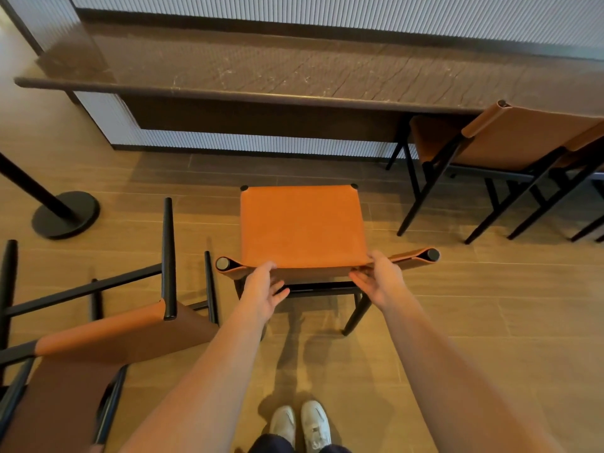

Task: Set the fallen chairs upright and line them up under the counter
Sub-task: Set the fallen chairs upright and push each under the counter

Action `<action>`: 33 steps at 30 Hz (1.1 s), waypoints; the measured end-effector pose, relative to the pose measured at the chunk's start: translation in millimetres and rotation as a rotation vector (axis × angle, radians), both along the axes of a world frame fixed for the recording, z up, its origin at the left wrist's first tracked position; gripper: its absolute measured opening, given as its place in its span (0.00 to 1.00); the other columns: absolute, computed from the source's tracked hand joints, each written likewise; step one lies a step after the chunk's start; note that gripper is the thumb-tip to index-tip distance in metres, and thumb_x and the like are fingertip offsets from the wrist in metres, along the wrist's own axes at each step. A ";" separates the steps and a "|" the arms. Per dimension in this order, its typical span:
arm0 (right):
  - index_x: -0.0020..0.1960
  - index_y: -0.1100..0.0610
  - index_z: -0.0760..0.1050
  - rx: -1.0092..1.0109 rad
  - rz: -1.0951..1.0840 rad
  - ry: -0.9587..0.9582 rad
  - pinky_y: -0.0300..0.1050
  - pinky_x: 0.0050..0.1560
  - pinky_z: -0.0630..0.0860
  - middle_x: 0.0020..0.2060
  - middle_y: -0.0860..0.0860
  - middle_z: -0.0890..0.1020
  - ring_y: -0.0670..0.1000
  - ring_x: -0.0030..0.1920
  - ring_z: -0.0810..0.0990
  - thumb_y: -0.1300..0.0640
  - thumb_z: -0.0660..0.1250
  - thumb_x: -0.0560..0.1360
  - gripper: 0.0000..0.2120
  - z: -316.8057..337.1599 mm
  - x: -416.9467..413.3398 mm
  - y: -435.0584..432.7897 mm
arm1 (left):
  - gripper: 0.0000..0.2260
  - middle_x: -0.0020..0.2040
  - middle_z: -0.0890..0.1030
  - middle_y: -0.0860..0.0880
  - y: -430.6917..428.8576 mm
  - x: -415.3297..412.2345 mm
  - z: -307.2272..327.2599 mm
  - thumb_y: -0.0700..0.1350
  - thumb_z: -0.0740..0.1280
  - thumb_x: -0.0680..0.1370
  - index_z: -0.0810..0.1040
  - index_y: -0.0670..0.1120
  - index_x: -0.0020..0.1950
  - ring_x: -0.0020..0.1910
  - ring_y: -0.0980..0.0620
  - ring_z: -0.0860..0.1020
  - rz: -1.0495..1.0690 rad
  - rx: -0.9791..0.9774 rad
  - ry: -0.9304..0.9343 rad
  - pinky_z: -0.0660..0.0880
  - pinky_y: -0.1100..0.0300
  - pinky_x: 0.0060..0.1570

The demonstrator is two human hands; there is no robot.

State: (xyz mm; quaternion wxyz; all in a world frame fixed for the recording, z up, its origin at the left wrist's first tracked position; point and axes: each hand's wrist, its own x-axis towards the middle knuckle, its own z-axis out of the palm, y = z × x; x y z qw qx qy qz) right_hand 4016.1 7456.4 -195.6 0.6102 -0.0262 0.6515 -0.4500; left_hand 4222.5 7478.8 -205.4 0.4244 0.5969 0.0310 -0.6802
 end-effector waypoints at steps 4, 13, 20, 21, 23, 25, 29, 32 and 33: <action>0.66 0.62 0.67 0.073 -0.131 -0.209 0.62 0.61 0.74 0.60 0.63 0.75 0.63 0.60 0.76 0.58 0.62 0.80 0.16 -1.9 -6.7 -16.9 | 0.13 0.72 0.64 0.39 -14.6 -6.7 -1.7 0.42 0.64 0.80 0.67 0.45 0.64 0.68 0.37 0.67 0.039 0.021 0.067 0.71 0.40 0.61; 0.67 0.61 0.66 0.216 -0.216 -0.312 0.74 0.29 0.74 0.61 0.65 0.72 0.72 0.63 0.71 0.62 0.62 0.79 0.17 -9.3 -31.1 -45.5 | 0.17 0.59 0.72 0.39 -47.2 -23.0 -0.8 0.37 0.63 0.79 0.68 0.41 0.68 0.53 0.41 0.73 0.233 0.107 0.001 0.77 0.42 0.54; 0.64 0.62 0.68 0.291 -0.133 -0.247 0.69 0.22 0.74 0.60 0.66 0.71 0.77 0.61 0.68 0.69 0.58 0.78 0.15 -8.1 -31.8 -73.8 | 0.17 0.65 0.72 0.39 -65.9 -22.4 9.8 0.35 0.62 0.79 0.69 0.41 0.67 0.62 0.38 0.73 0.264 0.149 -0.026 0.79 0.43 0.45; 0.64 0.63 0.68 0.282 -0.106 -0.246 0.69 0.23 0.74 0.61 0.67 0.70 0.78 0.60 0.67 0.69 0.57 0.78 0.16 -6.9 -32.3 -81.4 | 0.18 0.66 0.71 0.38 -73.1 -22.3 13.5 0.35 0.62 0.79 0.69 0.41 0.68 0.63 0.36 0.72 0.255 0.147 -0.027 0.79 0.44 0.42; 0.64 0.62 0.69 0.260 -0.082 -0.228 0.69 0.26 0.75 0.61 0.67 0.70 0.79 0.60 0.66 0.70 0.57 0.77 0.16 -3.3 -33.0 -96.5 | 0.18 0.68 0.69 0.38 -87.5 -19.4 25.5 0.36 0.62 0.80 0.68 0.42 0.70 0.66 0.34 0.69 0.237 0.152 -0.028 0.79 0.43 0.41; 0.64 0.60 0.69 0.239 -0.087 -0.213 0.69 0.27 0.76 0.61 0.67 0.70 0.77 0.60 0.68 0.69 0.57 0.77 0.17 1.1 -32.5 -116.8 | 0.18 0.70 0.67 0.36 -106.2 -13.6 38.7 0.36 0.62 0.80 0.67 0.42 0.70 0.67 0.31 0.68 0.243 0.168 0.007 0.79 0.43 0.47; 0.69 0.55 0.64 0.203 -0.141 -0.200 0.71 0.27 0.75 0.64 0.66 0.68 0.76 0.61 0.67 0.70 0.59 0.75 0.24 14.0 -27.8 -157.1 | 0.13 0.68 0.71 0.35 -139.1 -3.6 57.2 0.35 0.62 0.80 0.69 0.36 0.64 0.67 0.33 0.70 0.211 0.178 0.032 0.77 0.47 0.53; 0.73 0.52 0.57 0.166 -0.118 -0.211 0.72 0.27 0.74 0.67 0.67 0.63 0.78 0.63 0.64 0.71 0.59 0.75 0.31 24.3 -27.3 -182.3 | 0.15 0.66 0.73 0.36 -162.6 0.8 64.5 0.35 0.62 0.79 0.69 0.38 0.66 0.65 0.35 0.72 0.177 0.160 0.000 0.77 0.45 0.56; 0.74 0.53 0.56 0.153 -0.108 -0.213 0.72 0.27 0.74 0.68 0.67 0.62 0.78 0.64 0.63 0.71 0.58 0.75 0.31 26.9 -26.1 -187.2 | 0.16 0.65 0.74 0.36 -168.6 2.0 65.8 0.36 0.62 0.79 0.69 0.40 0.66 0.65 0.36 0.73 0.167 0.161 -0.015 0.75 0.43 0.58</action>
